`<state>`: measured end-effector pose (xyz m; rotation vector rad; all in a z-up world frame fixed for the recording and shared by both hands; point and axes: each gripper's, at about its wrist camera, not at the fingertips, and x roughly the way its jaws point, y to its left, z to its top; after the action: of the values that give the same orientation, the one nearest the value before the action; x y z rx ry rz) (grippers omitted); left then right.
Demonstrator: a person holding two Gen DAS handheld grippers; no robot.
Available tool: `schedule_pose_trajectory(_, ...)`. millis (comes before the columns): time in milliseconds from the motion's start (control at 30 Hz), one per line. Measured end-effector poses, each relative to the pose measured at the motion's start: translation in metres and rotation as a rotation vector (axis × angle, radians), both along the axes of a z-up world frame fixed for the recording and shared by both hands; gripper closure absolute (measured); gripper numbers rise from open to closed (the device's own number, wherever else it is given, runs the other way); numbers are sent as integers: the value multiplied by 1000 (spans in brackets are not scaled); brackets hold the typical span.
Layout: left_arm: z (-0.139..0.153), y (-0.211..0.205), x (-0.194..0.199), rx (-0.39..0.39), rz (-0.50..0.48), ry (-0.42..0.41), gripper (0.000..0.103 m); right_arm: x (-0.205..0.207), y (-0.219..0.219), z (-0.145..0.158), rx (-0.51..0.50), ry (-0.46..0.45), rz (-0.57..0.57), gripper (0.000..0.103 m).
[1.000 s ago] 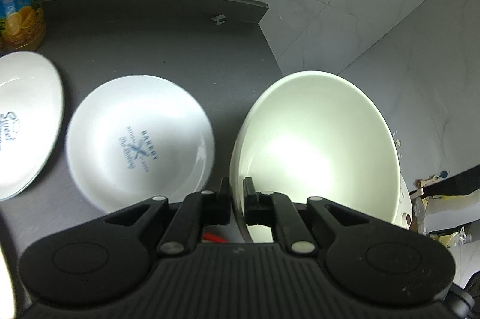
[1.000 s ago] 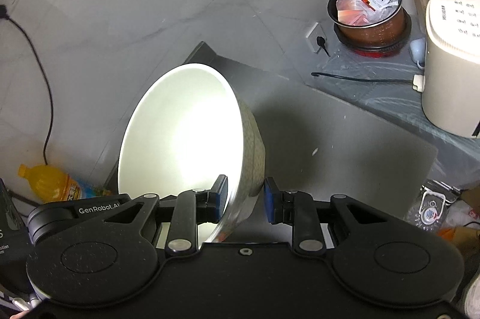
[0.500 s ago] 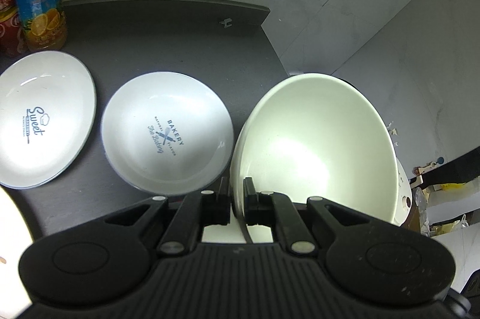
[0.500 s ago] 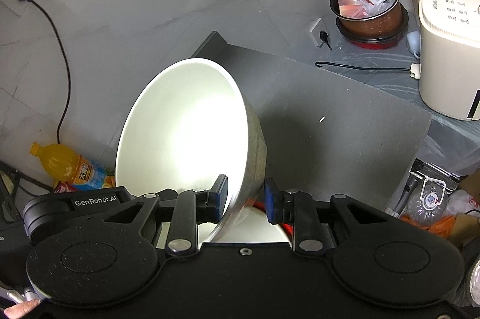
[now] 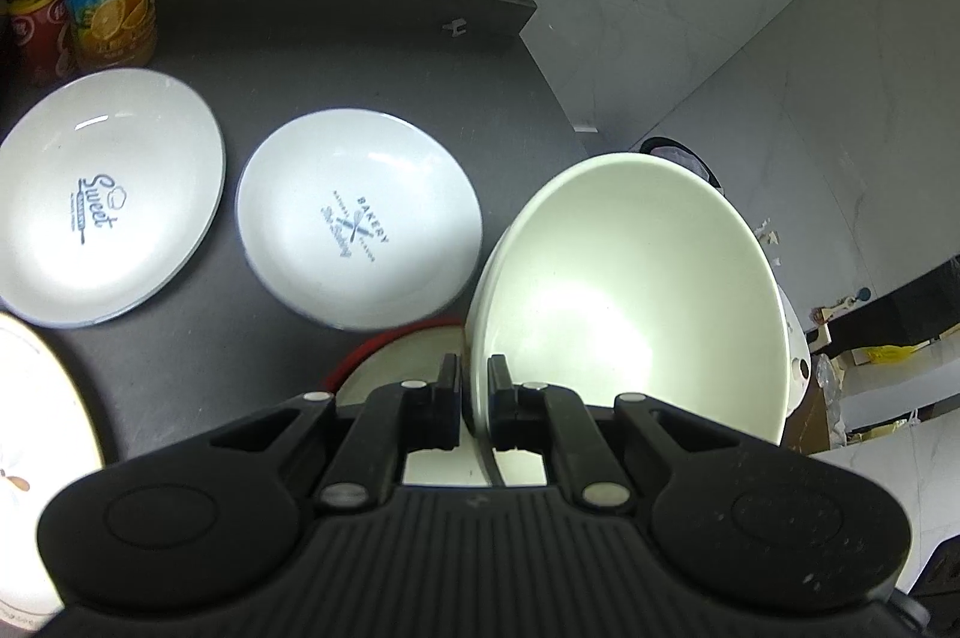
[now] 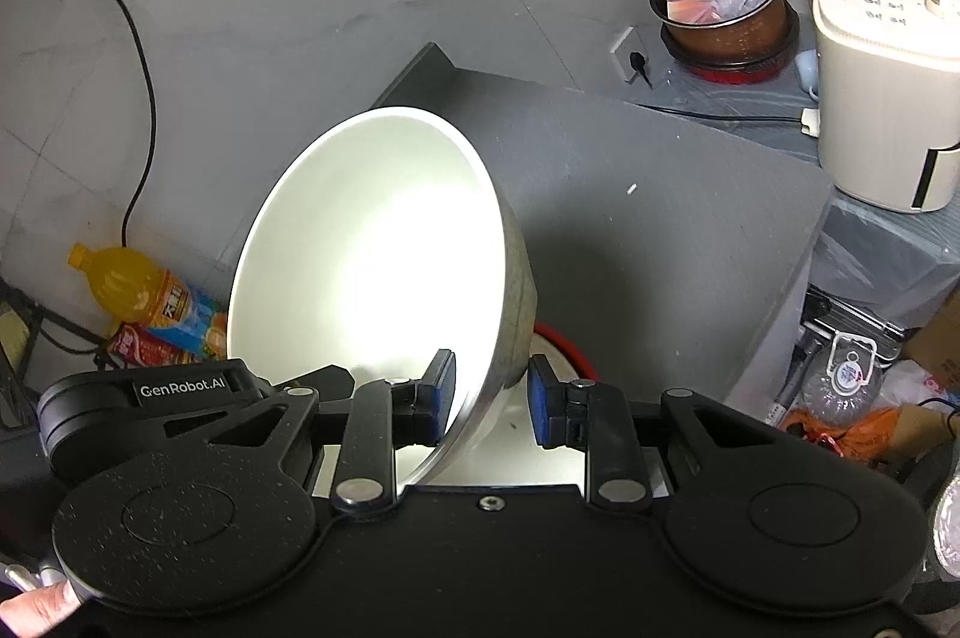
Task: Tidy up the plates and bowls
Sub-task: 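Carry the smaller cream bowl and lower it onto the bowl stack, then open the right gripper and lift it away from the stack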
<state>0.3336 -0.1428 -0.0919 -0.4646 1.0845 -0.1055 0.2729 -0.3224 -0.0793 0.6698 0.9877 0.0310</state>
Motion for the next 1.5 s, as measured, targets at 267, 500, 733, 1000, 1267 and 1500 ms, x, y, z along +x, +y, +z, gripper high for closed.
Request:
schedule_pose_trajectory(267, -10, 9, -15, 1, -8, 47, 96, -13, 10, -4, -8, 34, 8, 77)
schedule_pose_trajectory(500, -20, 18, -25, 7, -13, 88, 96, -22, 18, -12, -10, 75, 29, 77)
schedule_pose_trajectory(733, -30, 26, -30, 12, 7, 122, 96, -23, 21, -16, -34, 99, 29, 77)
schedule_pose_trajectory(1000, -33, 28, -32, 9, 12, 134, 96, -20, 23, -22, -37, 130, 37, 77)
schedule_pose_trajectory(1267, -28, 25, -32, 39, 3, 141, 94, -17, 28, -12, -73, 139, 73, 62)
schedule_pose_trajectory(1500, -26, 29, -32, 32, -3, 141, 92, -23, 26, 2, -113, 97, 74, 60)
